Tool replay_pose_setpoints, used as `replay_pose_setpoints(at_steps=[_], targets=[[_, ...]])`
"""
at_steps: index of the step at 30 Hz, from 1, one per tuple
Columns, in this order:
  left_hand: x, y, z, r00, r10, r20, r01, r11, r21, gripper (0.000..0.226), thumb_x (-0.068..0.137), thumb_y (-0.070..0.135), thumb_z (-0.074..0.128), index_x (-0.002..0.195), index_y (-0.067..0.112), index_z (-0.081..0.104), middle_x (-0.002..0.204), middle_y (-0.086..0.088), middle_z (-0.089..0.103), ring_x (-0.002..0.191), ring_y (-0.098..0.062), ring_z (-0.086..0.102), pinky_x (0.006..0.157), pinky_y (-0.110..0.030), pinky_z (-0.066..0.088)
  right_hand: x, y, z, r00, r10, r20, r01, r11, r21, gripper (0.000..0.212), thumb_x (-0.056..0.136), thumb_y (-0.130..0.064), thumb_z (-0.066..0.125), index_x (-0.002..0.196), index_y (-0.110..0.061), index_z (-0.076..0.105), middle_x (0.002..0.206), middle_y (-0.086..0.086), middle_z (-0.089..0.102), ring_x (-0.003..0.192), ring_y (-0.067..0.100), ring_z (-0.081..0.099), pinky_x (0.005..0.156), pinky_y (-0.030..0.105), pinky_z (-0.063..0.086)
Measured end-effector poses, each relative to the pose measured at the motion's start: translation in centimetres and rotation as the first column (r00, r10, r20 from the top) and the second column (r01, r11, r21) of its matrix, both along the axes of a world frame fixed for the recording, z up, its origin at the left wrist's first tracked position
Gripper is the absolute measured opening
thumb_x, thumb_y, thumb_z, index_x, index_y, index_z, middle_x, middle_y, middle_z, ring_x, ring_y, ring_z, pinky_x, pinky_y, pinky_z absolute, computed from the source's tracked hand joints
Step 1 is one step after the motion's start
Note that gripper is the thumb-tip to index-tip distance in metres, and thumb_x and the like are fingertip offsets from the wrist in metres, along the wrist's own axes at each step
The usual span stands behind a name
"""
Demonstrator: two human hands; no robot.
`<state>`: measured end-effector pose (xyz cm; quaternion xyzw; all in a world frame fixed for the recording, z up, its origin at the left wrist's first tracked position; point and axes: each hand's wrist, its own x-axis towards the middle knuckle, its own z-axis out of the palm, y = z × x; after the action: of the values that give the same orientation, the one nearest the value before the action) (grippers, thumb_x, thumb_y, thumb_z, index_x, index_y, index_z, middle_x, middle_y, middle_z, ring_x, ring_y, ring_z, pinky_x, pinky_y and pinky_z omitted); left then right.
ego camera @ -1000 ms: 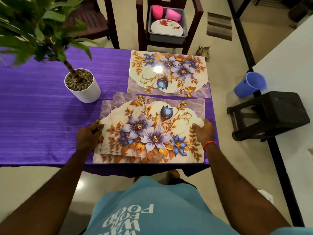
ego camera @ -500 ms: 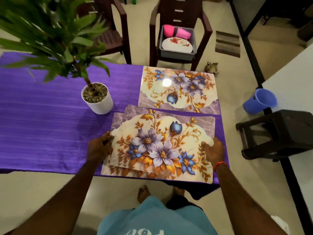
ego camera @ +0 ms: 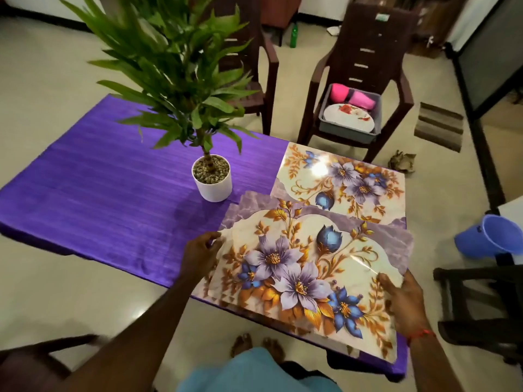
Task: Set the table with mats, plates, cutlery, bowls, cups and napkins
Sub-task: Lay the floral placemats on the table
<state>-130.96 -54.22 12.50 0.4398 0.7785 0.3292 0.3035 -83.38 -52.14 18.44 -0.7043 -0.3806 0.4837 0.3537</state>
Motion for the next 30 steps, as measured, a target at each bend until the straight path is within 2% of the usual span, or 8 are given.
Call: replay_pose_setpoints(at_steps=[3,7,12,16,21,24,26,30], targets=[[0.5,-0.5,1.2,0.999,0.029,0.038,-0.029,0.999,-0.025,0.032,0.103,0.041,0.059,0.106,0.013,0.076,0.090,-0.002,0.074,0.084,-0.018,0.067,0.069,-0.028,0.044,0.4,1.2,0.3,0.989,0.061,-0.133,-0.067,0.997,-0.046,0.034,0.095,-0.013,0.066,0.128,-0.015,0.058,0.109,0.009,0.075,0.095,0.034,0.074,0.083,0.053,0.059],[-0.4,-2.0,2.0,0.989,0.129,0.073,-0.123,0.989,-0.084,0.043,0.104,0.039,0.058,0.087,0.003,0.071,0.078,-0.015,0.072,0.069,-0.014,0.058,0.062,-0.035,0.043,-0.7,3.5,-0.7,0.973,0.178,-0.147,-0.193,0.977,-0.095,0.027,0.094,-0.012,0.068,0.118,-0.022,0.064,0.104,0.009,0.077,0.093,0.036,0.074,0.083,0.057,0.058],[-2.5,-6.0,1.3,0.927,0.339,0.163,-0.326,0.940,-0.104,0.048,0.096,0.044,0.065,0.070,0.003,0.059,0.053,0.007,0.042,0.048,-0.008,0.034,0.054,-0.034,0.026,-4.9,5.8,-2.3,0.921,0.346,-0.179,-0.369,0.922,-0.118,0.038,0.085,-0.019,0.076,0.120,-0.013,0.062,0.093,0.011,0.076,0.063,0.022,0.069,0.051,0.033,0.054],[-3.9,-10.1,1.6,0.870,0.455,0.192,-0.445,0.890,-0.096,0.042,0.103,0.029,0.063,0.064,0.012,0.054,0.052,0.009,0.041,0.048,-0.004,0.033,0.054,-0.030,0.026,-8.8,6.8,-3.3,0.866,0.415,-0.280,-0.469,0.869,-0.161,0.063,0.061,-0.039,0.086,0.117,-0.020,0.065,0.112,0.012,0.075,0.099,0.036,0.072,0.089,0.061,0.055],[-7.2,-13.0,2.3,0.757,0.622,0.201,-0.622,0.780,-0.069,0.050,0.099,0.040,0.064,0.063,0.007,0.054,0.057,0.006,0.051,0.059,-0.015,0.043,0.060,-0.032,0.036,-14.5,7.2,-2.4,0.821,0.498,-0.279,-0.541,0.835,-0.102,0.051,0.076,-0.037,0.086,0.121,-0.024,0.065,0.116,0.007,0.074,0.101,0.030,0.073,0.093,0.056,0.056],[-9.6,-14.0,2.9,0.727,0.650,0.223,-0.661,0.750,-0.031,0.050,0.098,0.040,0.065,0.060,0.012,0.048,0.057,0.003,0.045,0.059,-0.014,0.039,0.060,-0.034,0.033,-17.3,8.1,-3.9,0.785,0.570,-0.242,-0.598,0.799,-0.061,0.076,0.062,-0.061,0.087,0.127,-0.033,0.062,0.121,0.000,0.073,0.109,0.029,0.070,0.099,0.057,0.052],[-11.1,-14.5,3.7,0.730,0.653,0.203,-0.664,0.748,-0.017,0.049,0.101,0.033,0.063,0.059,0.017,0.044,0.055,0.003,0.043,0.058,-0.015,0.037,0.059,-0.032,0.031,-19.1,8.7,-5.3,0.777,0.593,-0.211,-0.615,0.787,-0.054,0.077,0.061,-0.066,0.086,0.126,-0.035,0.062,0.119,-0.002,0.073,0.107,0.028,0.071,0.097,0.057,0.053],[-15.6,-15.4,4.5,0.714,0.666,0.216,-0.681,0.733,-0.011,0.049,0.103,0.031,0.061,0.059,0.016,0.047,0.055,0.004,0.047,0.057,-0.014,0.040,0.059,-0.030,0.033,-25.5,7.2,-2.1,0.813,0.562,-0.151,-0.578,0.810,-0.095,0.058,0.077,-0.042,0.081,0.128,-0.023,0.061,0.117,0.007,0.073,0.098,0.030,0.072,0.092,0.056,0.057]])
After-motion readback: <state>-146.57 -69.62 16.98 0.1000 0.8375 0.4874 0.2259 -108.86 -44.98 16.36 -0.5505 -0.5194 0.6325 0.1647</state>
